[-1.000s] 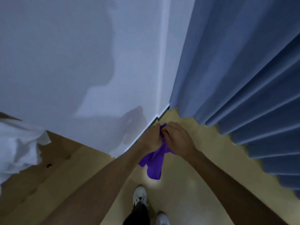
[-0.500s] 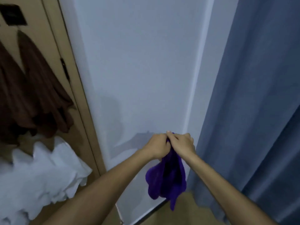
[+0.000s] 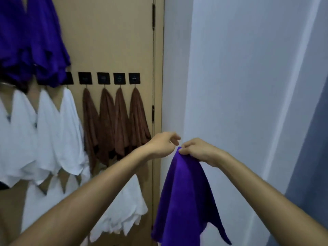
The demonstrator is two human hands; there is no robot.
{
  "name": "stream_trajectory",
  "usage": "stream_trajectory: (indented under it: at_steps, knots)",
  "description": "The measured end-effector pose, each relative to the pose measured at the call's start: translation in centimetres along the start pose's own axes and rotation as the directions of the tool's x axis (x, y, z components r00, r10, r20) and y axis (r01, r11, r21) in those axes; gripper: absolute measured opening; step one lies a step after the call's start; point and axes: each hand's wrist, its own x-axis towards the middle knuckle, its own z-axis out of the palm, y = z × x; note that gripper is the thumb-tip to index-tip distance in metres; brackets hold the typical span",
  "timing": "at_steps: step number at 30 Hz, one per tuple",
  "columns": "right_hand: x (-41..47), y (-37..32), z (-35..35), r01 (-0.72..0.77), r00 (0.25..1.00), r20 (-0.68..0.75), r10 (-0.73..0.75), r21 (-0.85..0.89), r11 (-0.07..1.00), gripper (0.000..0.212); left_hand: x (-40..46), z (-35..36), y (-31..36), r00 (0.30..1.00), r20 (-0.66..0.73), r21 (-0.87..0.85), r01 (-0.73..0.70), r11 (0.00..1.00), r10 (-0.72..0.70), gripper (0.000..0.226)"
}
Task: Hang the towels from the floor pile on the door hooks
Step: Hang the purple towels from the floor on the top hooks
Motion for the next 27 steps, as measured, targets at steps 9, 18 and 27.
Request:
stream_trajectory:
  at_steps: [9,18,27]
  knots:
    - [3.3,-11.2,6.5,0.255,0.967,0.011,-0.255,-0.032,0.966,0.011,-5.6,-10.9,-6.8,0.996,0.091,-0.078,0.028,0.997,-0.021,0.005]
    - [7.0,-17.5,11.5,0.418,0.907,0.013,-0.421,0.095,0.903,0.011,-9.1,-21.0,-12.0,0.961,0.268,-0.246,0.143,0.959,-0.075,0.021]
    - [9.2,-22.6,15.5,0.467,0.878,0.052,-0.475,0.121,0.876,0.020,-9.3,-25.7,-13.8,0.993,-0.094,-0.274,0.040,0.961,-0.069,0.015]
